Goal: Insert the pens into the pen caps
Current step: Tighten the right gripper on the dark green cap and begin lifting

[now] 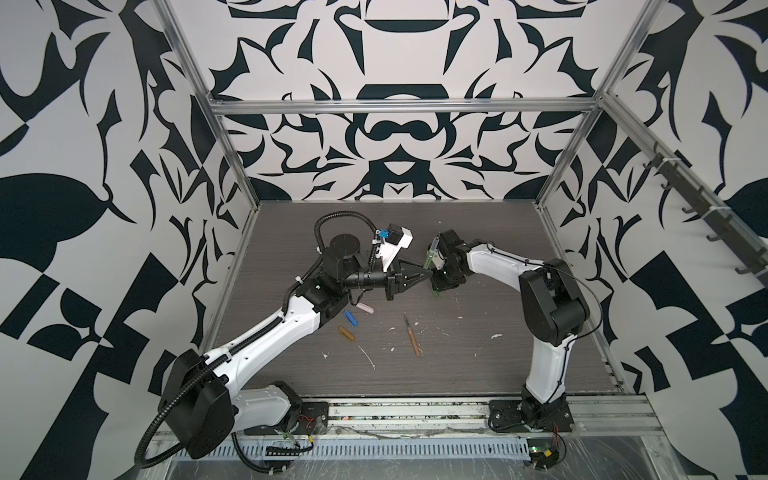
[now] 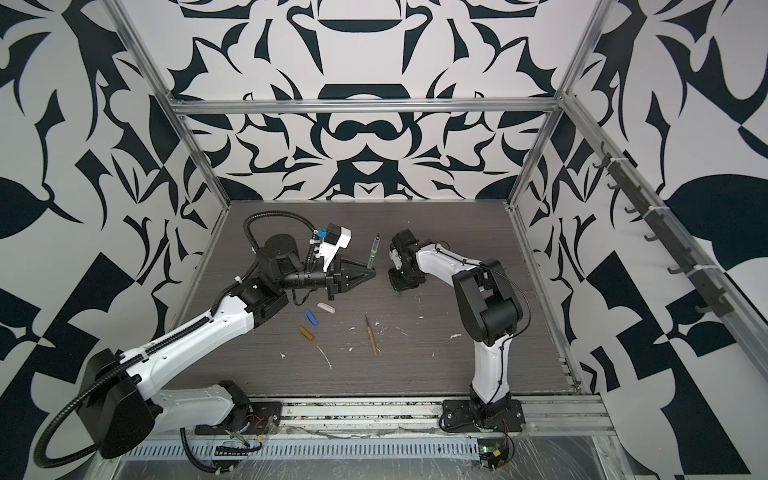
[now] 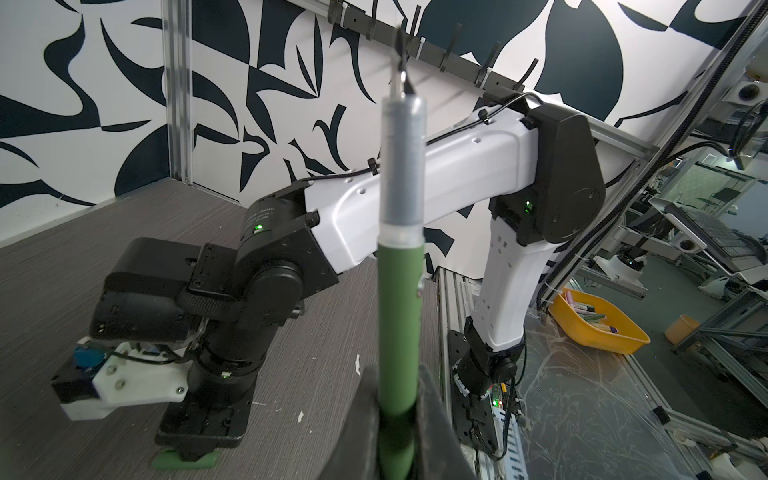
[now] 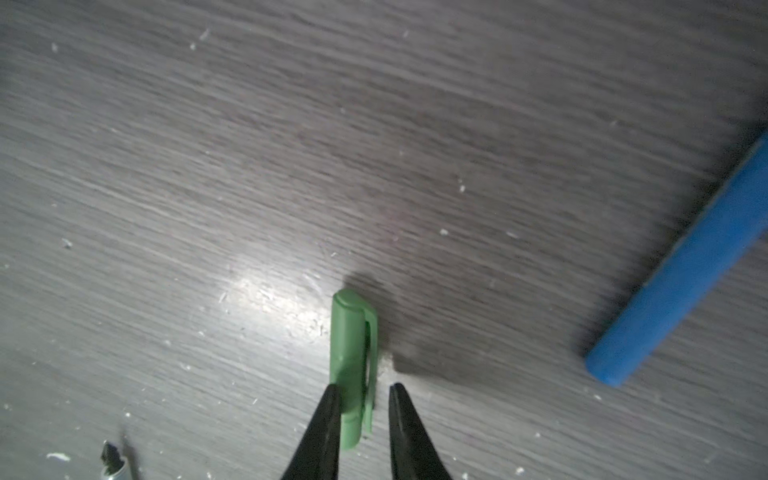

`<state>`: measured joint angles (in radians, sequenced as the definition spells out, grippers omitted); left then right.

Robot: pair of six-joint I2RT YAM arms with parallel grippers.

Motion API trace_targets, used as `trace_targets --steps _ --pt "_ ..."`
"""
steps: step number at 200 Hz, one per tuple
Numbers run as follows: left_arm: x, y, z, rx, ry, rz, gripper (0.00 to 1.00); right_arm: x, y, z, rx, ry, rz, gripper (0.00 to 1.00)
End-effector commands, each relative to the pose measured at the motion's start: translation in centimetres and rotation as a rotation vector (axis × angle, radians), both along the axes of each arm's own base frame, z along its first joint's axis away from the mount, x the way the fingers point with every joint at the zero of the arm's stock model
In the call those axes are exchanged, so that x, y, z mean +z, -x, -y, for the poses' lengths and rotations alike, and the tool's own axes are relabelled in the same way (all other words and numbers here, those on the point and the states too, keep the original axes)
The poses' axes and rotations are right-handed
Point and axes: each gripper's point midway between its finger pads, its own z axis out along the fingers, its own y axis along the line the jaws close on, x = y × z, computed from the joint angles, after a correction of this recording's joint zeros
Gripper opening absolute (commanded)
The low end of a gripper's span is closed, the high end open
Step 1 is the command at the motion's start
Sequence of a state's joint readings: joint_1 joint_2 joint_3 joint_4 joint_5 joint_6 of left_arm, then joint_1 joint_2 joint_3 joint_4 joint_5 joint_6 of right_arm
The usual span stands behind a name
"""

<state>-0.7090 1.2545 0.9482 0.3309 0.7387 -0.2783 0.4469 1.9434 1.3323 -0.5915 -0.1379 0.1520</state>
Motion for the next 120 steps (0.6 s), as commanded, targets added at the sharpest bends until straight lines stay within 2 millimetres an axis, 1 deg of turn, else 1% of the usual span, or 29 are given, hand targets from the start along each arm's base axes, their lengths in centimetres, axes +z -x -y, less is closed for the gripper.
trace_targets --steps 1,44,78,95,120 --pt "1.2 0.5 0.3 -0.037 0.018 0.010 0.00 0.5 -0.4 -0.3 0.011 -0.003 0.007 0.24" --pt "1.2 0.6 0.4 -0.042 0.018 0.009 0.00 -0.3 -0.6 -0.6 0.012 -0.009 -0.007 0.24" --pt "1.2 0.6 0.4 -0.044 0.017 0.008 0.00 -0.9 -0.5 -0.6 0.006 -0.010 -0.021 0.21" --pt "1.1 0.6 0.4 -0.042 0.016 0.009 0.00 -0.7 -0.6 -0.7 -0.009 -0.013 -0.013 0.19" --pt "1.1 0.5 0.4 -0.039 0.015 0.007 0.00 -0.1 -0.3 -1.3 -0.002 -0.026 -0.008 0.21"
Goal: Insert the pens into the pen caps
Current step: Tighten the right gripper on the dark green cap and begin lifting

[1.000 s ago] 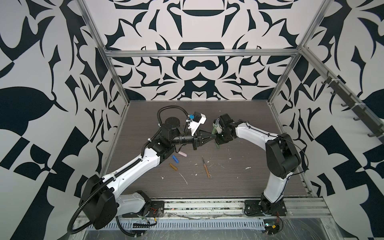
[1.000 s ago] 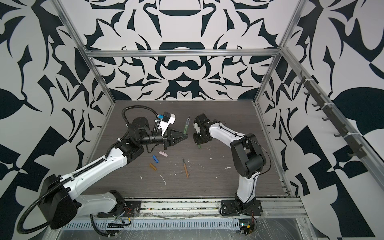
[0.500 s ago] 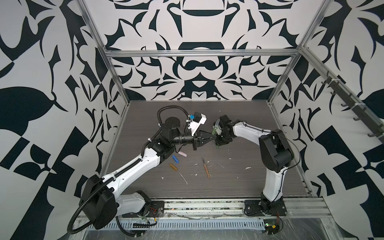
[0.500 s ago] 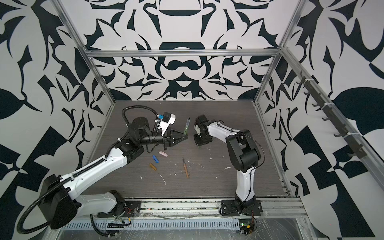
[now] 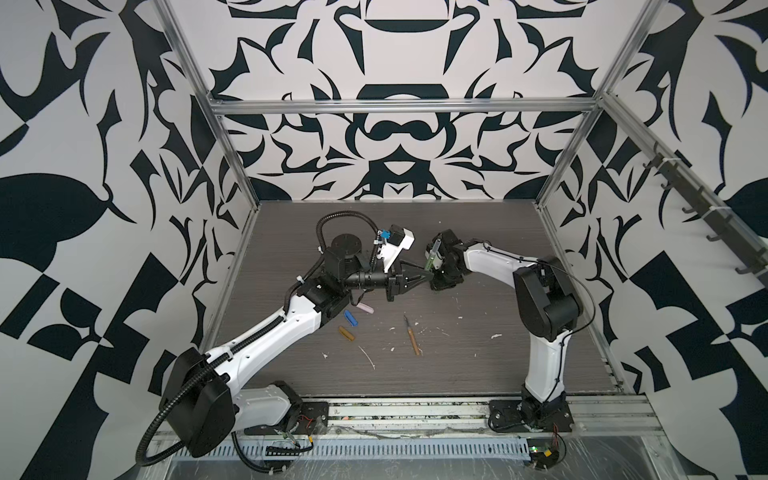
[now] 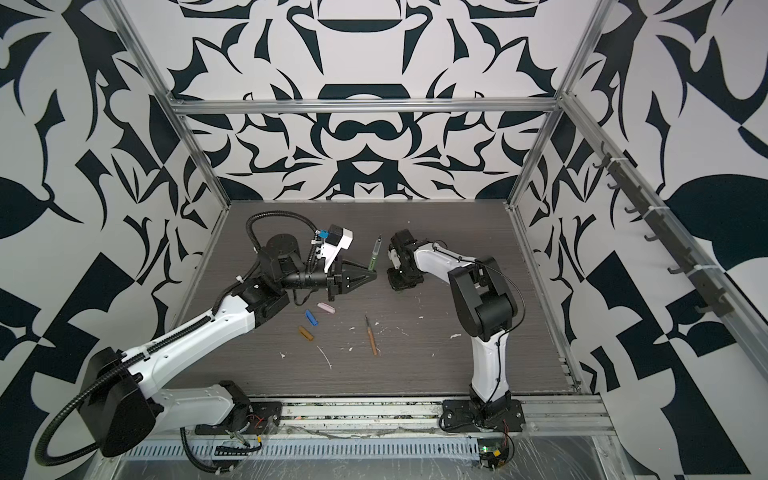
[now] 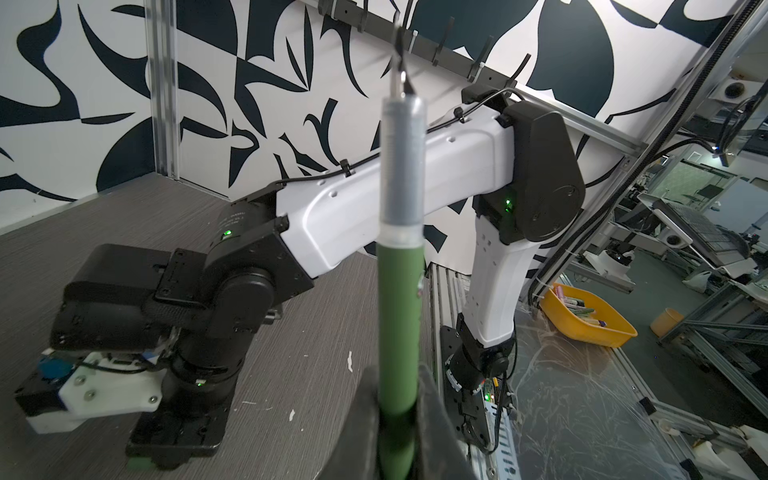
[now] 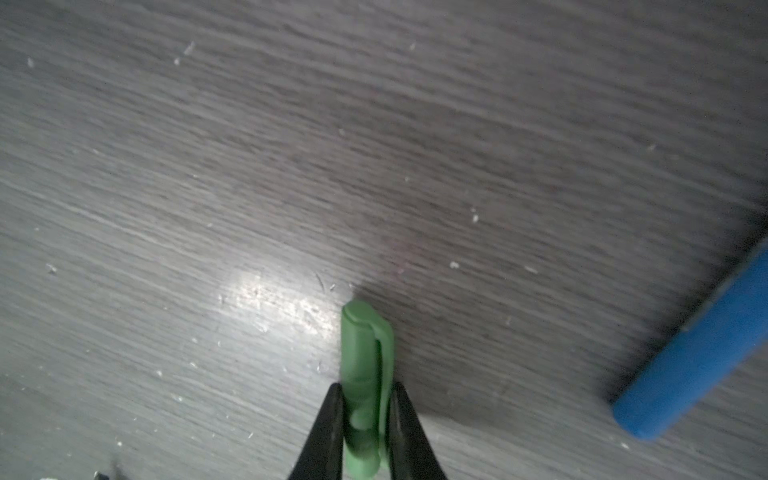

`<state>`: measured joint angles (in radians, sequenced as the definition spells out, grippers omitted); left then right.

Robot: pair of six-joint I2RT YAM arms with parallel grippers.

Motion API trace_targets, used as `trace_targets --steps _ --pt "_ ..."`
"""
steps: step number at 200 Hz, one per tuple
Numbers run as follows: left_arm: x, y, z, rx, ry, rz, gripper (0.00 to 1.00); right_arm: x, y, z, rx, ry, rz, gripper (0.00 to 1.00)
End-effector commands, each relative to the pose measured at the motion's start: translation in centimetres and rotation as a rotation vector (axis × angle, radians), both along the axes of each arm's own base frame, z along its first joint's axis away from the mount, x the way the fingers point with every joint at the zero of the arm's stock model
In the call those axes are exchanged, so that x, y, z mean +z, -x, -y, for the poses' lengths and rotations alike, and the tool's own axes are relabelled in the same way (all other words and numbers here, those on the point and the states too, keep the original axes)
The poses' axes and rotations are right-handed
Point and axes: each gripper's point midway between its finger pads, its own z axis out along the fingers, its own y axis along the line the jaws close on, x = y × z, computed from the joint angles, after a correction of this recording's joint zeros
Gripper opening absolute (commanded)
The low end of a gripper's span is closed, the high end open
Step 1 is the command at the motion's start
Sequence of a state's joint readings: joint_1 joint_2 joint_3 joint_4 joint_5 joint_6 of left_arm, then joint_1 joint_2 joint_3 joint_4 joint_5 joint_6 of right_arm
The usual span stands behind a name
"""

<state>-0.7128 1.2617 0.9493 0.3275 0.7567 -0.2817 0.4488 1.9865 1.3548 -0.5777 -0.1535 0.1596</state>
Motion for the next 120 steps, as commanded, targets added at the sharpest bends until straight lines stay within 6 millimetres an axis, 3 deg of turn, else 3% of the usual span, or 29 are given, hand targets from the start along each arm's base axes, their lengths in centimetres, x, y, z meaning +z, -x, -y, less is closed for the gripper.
trace_targets --steps 1,43,120 --pt "1.4 0.2 0.2 -0.017 0.021 0.019 0.00 0.9 0.2 -0.6 0.000 -0.015 0.006 0.21" --pt "1.3 0.2 0.2 -0.016 0.020 0.018 0.00 1.9 0.4 -1.9 0.008 -0.094 0.002 0.27" --pt "1.5 0.3 0.1 -0.017 0.023 0.021 0.00 2.2 0.3 -3.1 -0.002 -0.163 -0.015 0.28"
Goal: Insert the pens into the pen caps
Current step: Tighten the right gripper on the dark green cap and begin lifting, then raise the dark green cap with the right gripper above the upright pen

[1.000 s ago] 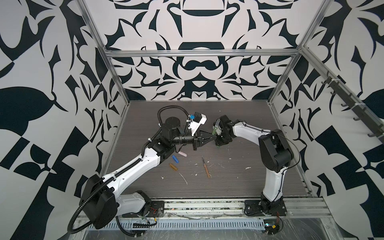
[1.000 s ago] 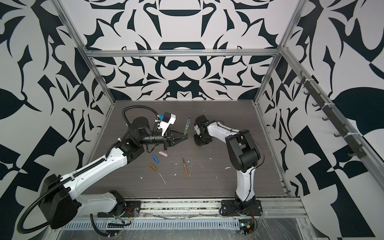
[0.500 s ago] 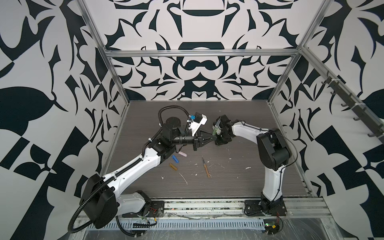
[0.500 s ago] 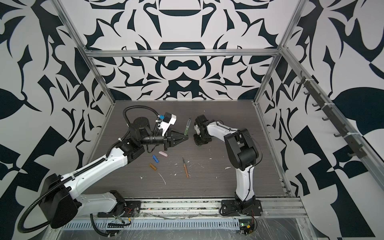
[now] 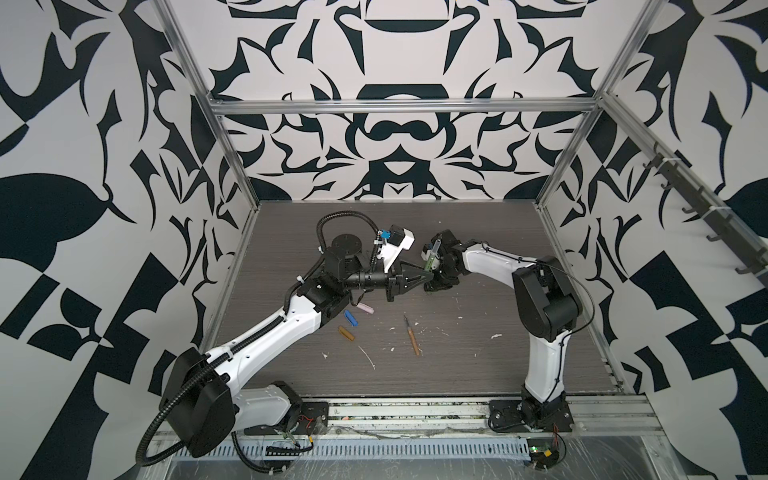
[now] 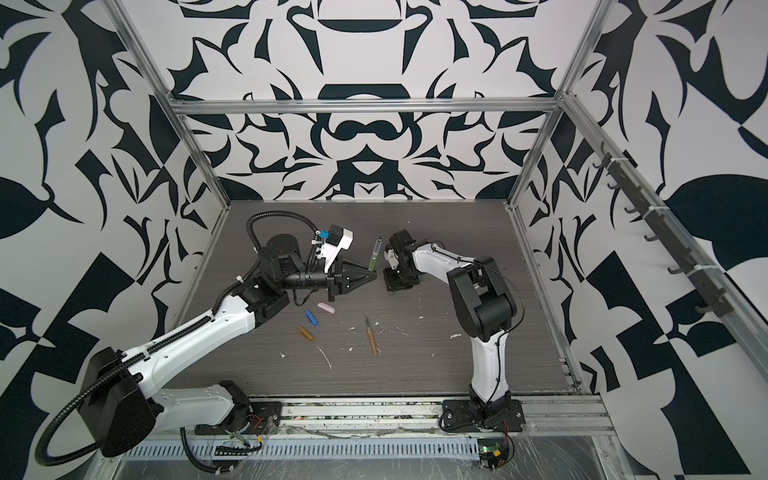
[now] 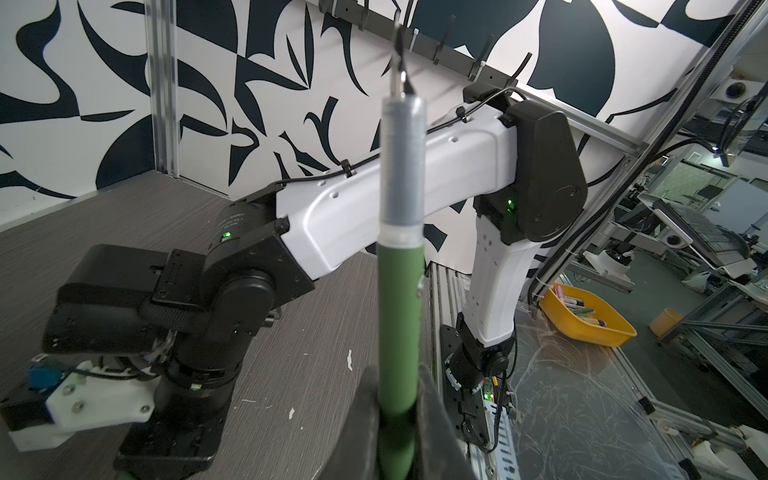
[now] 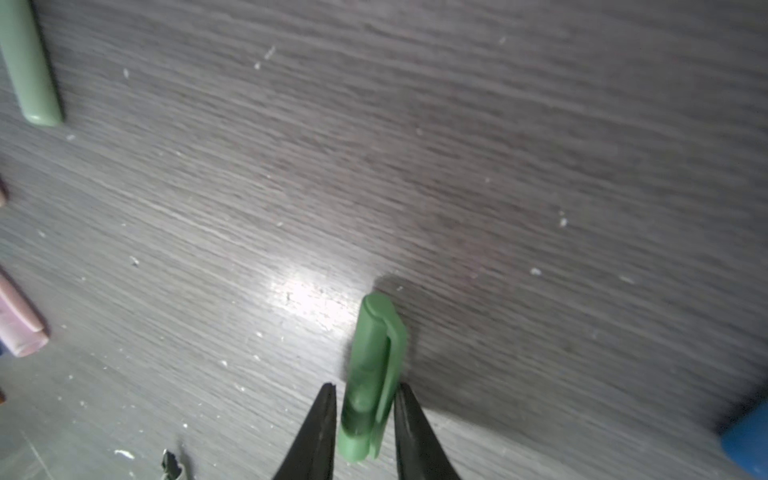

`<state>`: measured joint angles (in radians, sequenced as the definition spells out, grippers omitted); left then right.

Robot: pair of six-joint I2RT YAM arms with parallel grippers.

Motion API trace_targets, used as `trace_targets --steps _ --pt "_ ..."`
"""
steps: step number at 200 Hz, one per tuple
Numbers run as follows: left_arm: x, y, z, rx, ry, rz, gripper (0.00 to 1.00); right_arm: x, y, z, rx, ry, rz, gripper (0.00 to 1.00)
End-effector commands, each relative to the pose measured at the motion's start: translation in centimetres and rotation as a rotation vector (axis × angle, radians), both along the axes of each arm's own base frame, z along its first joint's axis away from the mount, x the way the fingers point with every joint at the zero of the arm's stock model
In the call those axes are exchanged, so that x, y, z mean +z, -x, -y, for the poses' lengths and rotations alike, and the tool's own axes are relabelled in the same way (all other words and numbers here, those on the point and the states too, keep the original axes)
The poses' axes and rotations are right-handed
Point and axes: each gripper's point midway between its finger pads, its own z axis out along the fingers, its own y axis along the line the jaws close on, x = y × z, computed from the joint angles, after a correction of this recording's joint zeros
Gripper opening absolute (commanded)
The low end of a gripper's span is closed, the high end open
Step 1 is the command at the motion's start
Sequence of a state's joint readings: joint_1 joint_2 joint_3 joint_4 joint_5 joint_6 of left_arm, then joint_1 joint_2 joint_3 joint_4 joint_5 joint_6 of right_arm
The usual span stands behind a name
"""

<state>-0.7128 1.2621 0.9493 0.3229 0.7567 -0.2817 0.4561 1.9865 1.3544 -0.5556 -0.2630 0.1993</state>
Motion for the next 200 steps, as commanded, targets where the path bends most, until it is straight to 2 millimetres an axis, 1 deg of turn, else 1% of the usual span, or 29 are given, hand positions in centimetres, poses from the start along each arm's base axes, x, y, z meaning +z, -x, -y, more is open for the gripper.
trace_targets --steps 1,32,58,86,112,174,200 --pt "1.6 0.3 0.1 -0.017 0.027 0.026 0.00 1.7 -0.3 -1.0 -0.004 -0.054 0.023 0.28" --pt "1.6 0.3 0.2 -0.018 0.027 0.025 0.00 1.3 -0.5 -1.0 -0.014 -0.047 0.018 0.27" --pt "1.7 0.3 0.1 -0.014 0.027 0.025 0.00 1.4 -0.5 -1.5 -0.012 -0.072 0.016 0.23" --pt "1.6 0.2 0.2 -0.013 0.027 0.023 0.00 1.3 -0.5 -1.4 -0.013 -0.066 0.009 0.23" --pt "1.6 0.2 0.1 -0.012 0.026 0.024 0.00 0.4 -0.7 -0.6 -0.029 -0.011 0.004 0.23" --pt "1.5 0.1 0.2 -0.010 0.024 0.023 0.00 -0.5 -0.4 -1.5 -0.001 0.038 0.008 0.18" --pt "1.5 0.1 0.1 -0.006 0.022 0.026 0.00 -0.8 -0.5 -1.0 -0.012 0.099 0.027 0.15"
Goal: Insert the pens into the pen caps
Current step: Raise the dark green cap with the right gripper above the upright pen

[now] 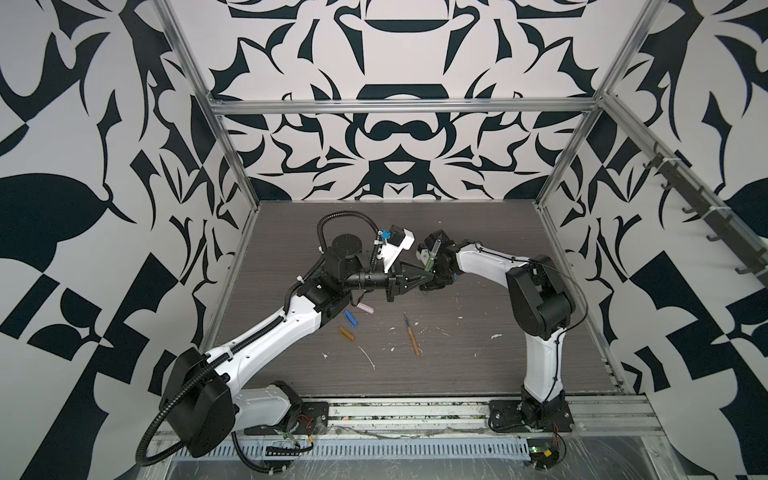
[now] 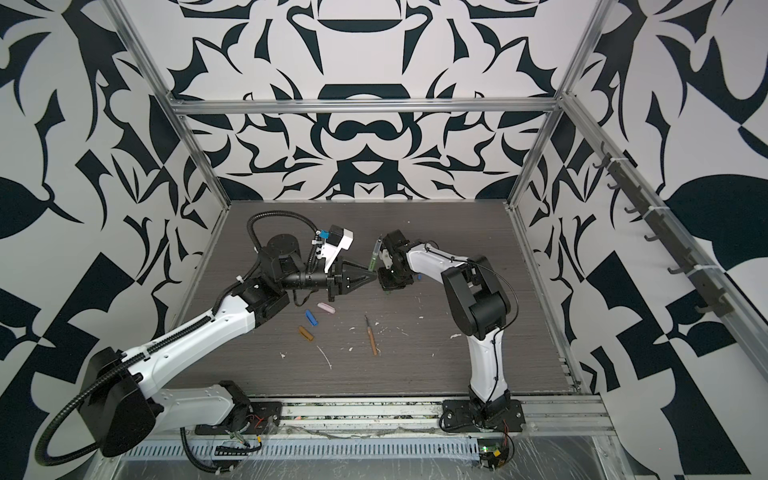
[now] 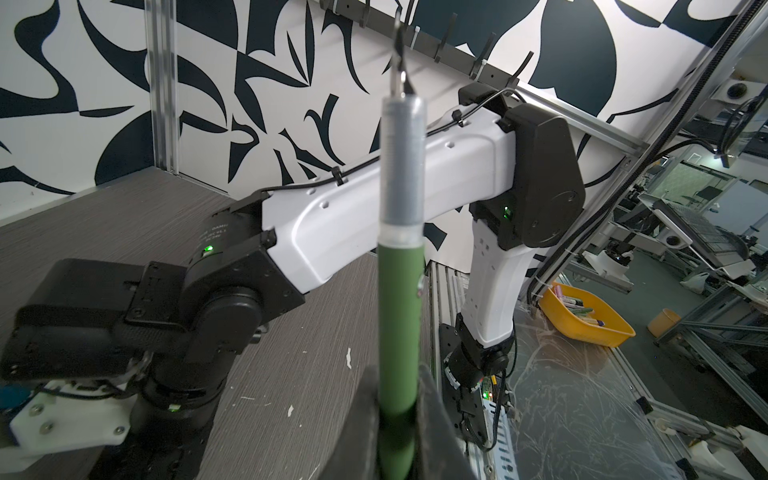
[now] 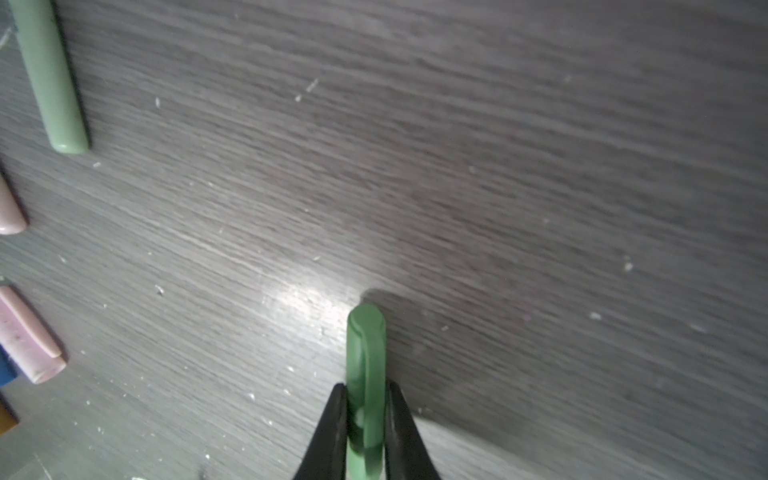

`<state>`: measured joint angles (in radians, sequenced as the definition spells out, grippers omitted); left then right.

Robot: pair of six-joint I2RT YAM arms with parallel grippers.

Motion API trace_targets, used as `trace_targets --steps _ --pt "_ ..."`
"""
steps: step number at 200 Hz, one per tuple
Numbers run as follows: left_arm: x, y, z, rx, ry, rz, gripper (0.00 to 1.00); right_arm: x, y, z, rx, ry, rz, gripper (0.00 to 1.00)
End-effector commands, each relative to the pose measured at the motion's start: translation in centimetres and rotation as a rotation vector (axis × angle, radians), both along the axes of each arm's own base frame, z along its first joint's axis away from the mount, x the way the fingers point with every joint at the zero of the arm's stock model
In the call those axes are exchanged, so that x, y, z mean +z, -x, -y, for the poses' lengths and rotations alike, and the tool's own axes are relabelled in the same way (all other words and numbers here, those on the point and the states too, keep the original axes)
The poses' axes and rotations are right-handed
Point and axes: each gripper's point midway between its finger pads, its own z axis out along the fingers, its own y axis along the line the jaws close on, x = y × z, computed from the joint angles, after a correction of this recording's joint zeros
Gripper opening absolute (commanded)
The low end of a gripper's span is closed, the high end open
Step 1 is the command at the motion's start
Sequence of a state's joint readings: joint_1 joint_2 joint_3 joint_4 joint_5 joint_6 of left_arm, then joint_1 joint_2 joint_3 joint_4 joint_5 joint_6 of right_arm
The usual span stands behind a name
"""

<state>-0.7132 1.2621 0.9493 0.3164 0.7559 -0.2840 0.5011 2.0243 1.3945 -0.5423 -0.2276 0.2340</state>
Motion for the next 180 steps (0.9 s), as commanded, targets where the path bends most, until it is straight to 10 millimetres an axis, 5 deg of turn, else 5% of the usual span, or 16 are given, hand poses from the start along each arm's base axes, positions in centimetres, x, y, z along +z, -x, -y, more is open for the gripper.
trace_targets --steps 1,34,91,144,180 --pt "1.6 0.1 0.1 -0.005 0.026 0.032 0.00 -0.4 -0.1 0.8 -0.015 0.081 0.010 0.15" --pt "1.6 -0.2 -0.1 0.023 0.026 0.042 0.00 2.2 -0.3 0.2 -0.022 0.010 0.084 0.12" --pt "1.5 -2.5 -1.6 0.225 0.046 0.092 0.00 11.3 0.4 -0.1 -0.081 -0.235 0.370 0.08" --pt "1.0 -4.1 -2.6 0.344 0.057 0.108 0.00 25.5 3.9 1.4 -0.147 -0.492 0.719 0.08" --pt "0.7 -4.4 -2.8 0.375 0.054 0.117 0.00 33.0 5.1 2.5 -0.168 -0.545 0.911 0.07"
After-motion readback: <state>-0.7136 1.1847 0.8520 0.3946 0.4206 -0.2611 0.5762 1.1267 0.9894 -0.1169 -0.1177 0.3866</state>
